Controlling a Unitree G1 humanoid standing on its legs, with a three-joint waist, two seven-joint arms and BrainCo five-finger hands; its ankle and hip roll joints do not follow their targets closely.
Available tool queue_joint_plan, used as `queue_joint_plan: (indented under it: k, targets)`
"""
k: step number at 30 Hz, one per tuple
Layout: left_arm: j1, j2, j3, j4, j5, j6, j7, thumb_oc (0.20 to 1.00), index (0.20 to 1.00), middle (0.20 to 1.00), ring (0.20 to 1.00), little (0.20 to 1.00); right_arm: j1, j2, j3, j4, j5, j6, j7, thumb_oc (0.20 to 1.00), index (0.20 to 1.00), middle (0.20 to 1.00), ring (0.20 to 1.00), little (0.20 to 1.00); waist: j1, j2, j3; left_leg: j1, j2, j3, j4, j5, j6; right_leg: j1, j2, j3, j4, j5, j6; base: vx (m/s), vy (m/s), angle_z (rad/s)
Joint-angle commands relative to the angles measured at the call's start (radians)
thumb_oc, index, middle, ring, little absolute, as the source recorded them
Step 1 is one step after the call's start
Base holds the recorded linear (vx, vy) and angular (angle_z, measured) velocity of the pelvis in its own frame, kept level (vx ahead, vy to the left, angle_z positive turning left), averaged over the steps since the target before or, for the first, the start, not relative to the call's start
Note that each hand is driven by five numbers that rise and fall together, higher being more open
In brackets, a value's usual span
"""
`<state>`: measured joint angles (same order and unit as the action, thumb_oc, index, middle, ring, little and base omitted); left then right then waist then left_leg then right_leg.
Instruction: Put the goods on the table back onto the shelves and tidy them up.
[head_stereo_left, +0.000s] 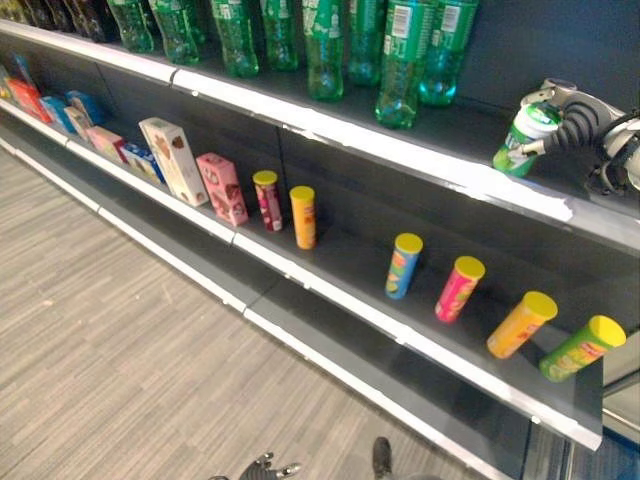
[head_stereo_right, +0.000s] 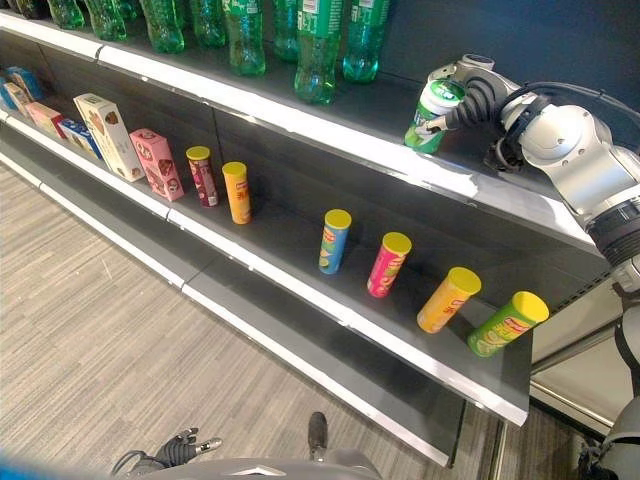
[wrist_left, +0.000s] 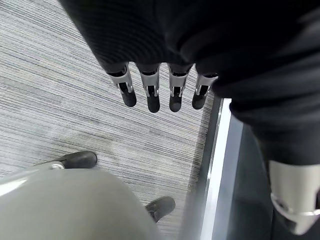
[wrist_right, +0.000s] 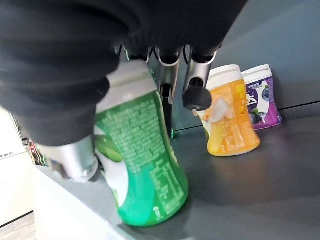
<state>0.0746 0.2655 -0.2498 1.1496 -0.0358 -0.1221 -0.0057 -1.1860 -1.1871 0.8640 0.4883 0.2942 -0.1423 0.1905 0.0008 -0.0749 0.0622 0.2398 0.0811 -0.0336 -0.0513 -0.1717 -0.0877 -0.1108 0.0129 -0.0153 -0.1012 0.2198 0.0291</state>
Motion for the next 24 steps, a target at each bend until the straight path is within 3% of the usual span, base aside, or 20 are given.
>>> queue_joint_plan:
  k: [1,17,18,19,20,24]
  targets:
    - [-0.036,0.056,-0.045,-0.052,0.013,-0.028,-0.006,1.0,1.0,1.0,1.0,1.0,-0.07,-0.021,0.078,0.044,0.009,-0.005,0.018,0.2,0.2,0.2,0.2,0.2,0.021,-0.004,0.046,-0.014,-0.025,0.018,0.01,0.009,-0.004,-0.001,-0.041,0.026,0.125,-0.198,0.088,0.0,0.0,0.0]
    - [-0.053,0.064,-0.049,-0.061,0.012,-0.024,-0.012,1.0,1.0,1.0,1.0,1.0,-0.069,-0.023,0.083,0.042,-0.002,0.001,0.03,0.2,0.2,0.2,0.2,0.2,0.019,-0.009,0.045,-0.014,-0.026,0.021,0.011,0.003,-0.002,-0.003,-0.035,0.032,0.121,-0.194,0.088,0.0,0.0,0.0]
    - [-0.051,0.064,-0.047,-0.062,0.011,-0.024,-0.012,1.0,1.0,1.0,1.0,1.0,-0.071,-0.023,0.084,0.039,-0.001,0.001,0.029,0.542,0.542,0.542,0.542,0.542,0.019,-0.009,0.046,-0.013,-0.026,0.024,0.011,0.003,-0.002,-0.003,-0.036,0.033,0.121,-0.192,0.089,0.0,0.0,0.0]
    - [-0.049,0.063,-0.045,-0.062,0.01,-0.024,-0.012,1.0,1.0,1.0,1.0,1.0,-0.072,-0.022,0.085,0.039,0.0,-0.001,0.028,0.677,0.677,0.677,0.677,0.677,0.02,-0.01,0.046,-0.012,-0.026,0.027,0.009,0.003,-0.002,-0.002,-0.036,0.033,0.12,-0.191,0.089,-0.01,0.002,-0.04]
    - [-0.049,0.063,-0.045,-0.062,0.01,-0.024,-0.012,1.0,1.0,1.0,1.0,1.0,-0.072,-0.022,0.085,0.039,0.0,-0.001,0.028,1.0,1.0,1.0,1.0,1.0,0.02,-0.01,0.047,-0.012,-0.026,0.027,0.009,0.003,-0.002,-0.002,-0.035,0.033,0.12,-0.191,0.089,-0.01,0.002,-0.05]
    - [-0.042,0.062,-0.034,-0.062,0.005,-0.025,-0.006,1.0,1.0,1.0,1.0,1.0,-0.076,-0.025,0.057,0.045,-0.02,-0.011,-0.01,1.0,1.0,1.0,1.0,1.0,0.022,-0.01,0.044,-0.007,-0.024,0.037,0.005,0.002,-0.001,0.0,-0.036,0.032,0.118,-0.19,0.091,0.0,0.003,-0.08]
